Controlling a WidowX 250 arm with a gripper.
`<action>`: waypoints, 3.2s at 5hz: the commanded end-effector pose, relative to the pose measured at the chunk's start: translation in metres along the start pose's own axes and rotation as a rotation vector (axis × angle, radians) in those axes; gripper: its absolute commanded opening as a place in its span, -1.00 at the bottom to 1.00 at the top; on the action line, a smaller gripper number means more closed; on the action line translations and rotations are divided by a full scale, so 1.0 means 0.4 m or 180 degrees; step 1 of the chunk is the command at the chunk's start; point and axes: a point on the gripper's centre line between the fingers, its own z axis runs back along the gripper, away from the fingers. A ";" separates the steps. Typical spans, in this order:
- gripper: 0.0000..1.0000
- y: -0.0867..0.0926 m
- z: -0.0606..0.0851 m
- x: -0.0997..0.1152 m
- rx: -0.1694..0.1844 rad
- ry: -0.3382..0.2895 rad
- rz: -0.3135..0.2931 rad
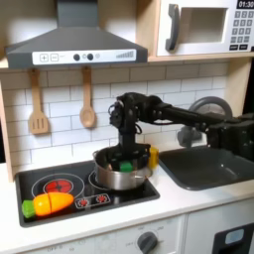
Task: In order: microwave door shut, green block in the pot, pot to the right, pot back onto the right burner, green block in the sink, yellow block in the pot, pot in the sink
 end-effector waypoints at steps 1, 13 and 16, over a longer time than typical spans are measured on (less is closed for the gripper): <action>1.00 -0.021 -0.001 -0.023 -0.0021 0.0036 -0.0043; 1.00 0.043 0.029 -0.017 0.0195 0.0124 0.0352; 1.00 0.099 0.033 -0.019 0.0250 0.0134 0.0473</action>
